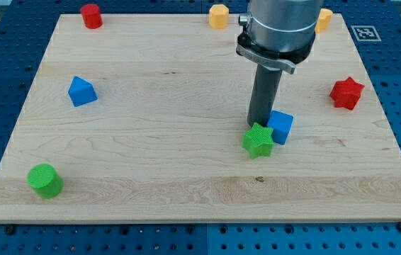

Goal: Move the blue cube to the bottom right of the board

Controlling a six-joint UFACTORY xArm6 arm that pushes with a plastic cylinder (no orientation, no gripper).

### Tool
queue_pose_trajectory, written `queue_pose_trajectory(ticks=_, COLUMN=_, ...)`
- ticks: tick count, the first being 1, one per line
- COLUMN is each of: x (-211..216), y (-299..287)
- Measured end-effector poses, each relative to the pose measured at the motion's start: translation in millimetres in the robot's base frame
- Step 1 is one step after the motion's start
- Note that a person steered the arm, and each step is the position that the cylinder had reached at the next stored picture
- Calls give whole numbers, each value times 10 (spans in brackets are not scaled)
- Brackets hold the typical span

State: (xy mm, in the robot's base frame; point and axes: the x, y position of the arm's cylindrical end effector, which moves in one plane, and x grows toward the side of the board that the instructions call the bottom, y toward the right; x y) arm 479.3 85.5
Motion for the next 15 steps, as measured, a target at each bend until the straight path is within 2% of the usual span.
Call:
queue_pose_trajectory(ticks=4, x=281, y=1201)
queue_pose_trajectory(ticks=6, x=211, y=1481)
queue_pose_trajectory(ticks=7, x=3, y=1536)
queue_pose_trajectory(ticks=8, x=75, y=1918)
queue_pose_trajectory(ticks=9, x=244, y=1890)
queue_pose_trajectory(ticks=11, x=259, y=1561)
queue_pose_trajectory(ticks=13, x=503, y=1555)
queue_pose_trajectory(ticks=15, x=561, y=1322)
